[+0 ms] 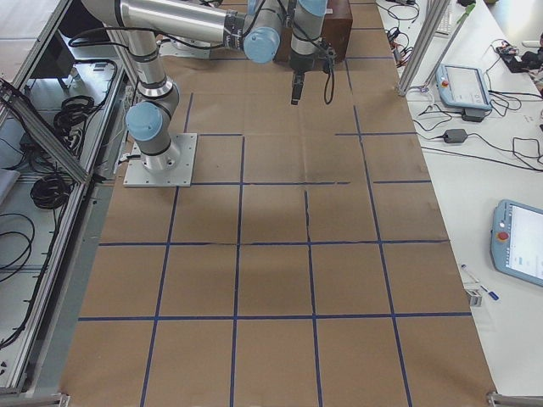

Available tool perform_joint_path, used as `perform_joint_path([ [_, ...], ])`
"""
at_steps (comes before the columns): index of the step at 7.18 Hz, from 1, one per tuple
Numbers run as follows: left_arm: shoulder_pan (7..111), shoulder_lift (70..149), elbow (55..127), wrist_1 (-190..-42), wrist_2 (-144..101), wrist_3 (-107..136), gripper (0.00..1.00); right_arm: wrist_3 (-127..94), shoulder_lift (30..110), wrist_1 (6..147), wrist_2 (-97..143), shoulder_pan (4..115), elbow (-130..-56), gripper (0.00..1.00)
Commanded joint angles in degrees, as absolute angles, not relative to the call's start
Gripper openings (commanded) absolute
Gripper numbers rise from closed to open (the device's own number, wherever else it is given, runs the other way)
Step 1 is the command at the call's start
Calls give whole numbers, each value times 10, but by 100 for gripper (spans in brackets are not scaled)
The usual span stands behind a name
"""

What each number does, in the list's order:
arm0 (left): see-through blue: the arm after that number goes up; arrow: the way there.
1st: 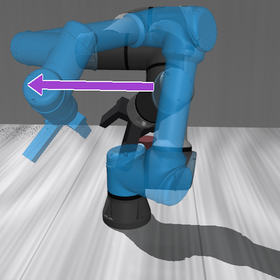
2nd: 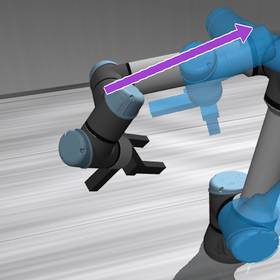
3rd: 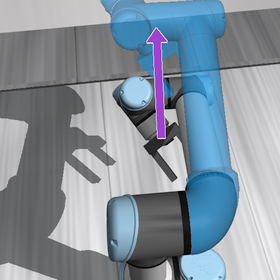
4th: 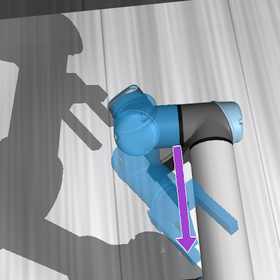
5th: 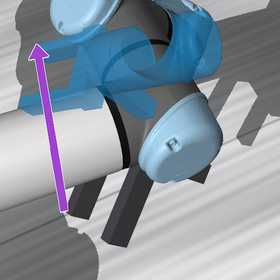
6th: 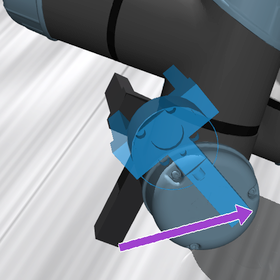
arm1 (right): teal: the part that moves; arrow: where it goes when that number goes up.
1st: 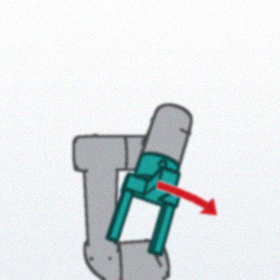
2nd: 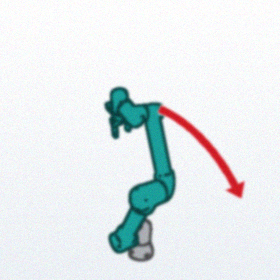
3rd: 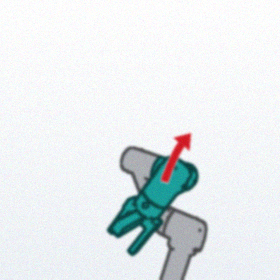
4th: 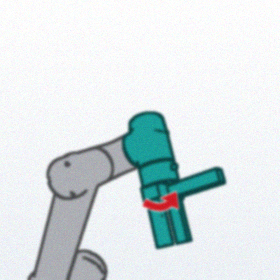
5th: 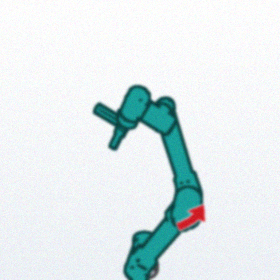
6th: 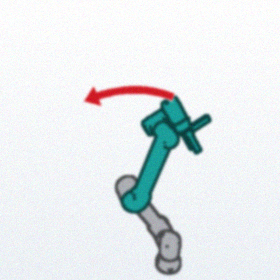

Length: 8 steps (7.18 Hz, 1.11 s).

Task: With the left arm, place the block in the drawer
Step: 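Release the handle and move the left gripper over the yellow cube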

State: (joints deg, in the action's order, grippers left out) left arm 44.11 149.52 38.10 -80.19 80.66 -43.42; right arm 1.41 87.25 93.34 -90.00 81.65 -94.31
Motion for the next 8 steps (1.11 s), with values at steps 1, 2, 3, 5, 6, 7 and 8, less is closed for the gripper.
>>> perform_joint_path([
  [1,441,1514,380,-799,819,-434,99,14,873,933,-900,817,-943,100],
  [2,441,1520,381,-796,820,-434,98,14,872,933,-900,817,-943,100],
  [3,441,1522,380,-795,821,-434,98,14,873,933,-900,817,-943,100],
  [5,441,1524,380,-795,821,-434,75,14,873,933,-900,817,-943,100],
  [6,442,1524,376,-795,821,-434,63,14,873,933,-900,817,-943,100],
  [7,442,1524,374,-795,820,-434,50,14,873,933,-900,817,-943,100],
  [8,442,1522,372,-795,818,-434,41,14,873,933,-900,817,-943,100],
])
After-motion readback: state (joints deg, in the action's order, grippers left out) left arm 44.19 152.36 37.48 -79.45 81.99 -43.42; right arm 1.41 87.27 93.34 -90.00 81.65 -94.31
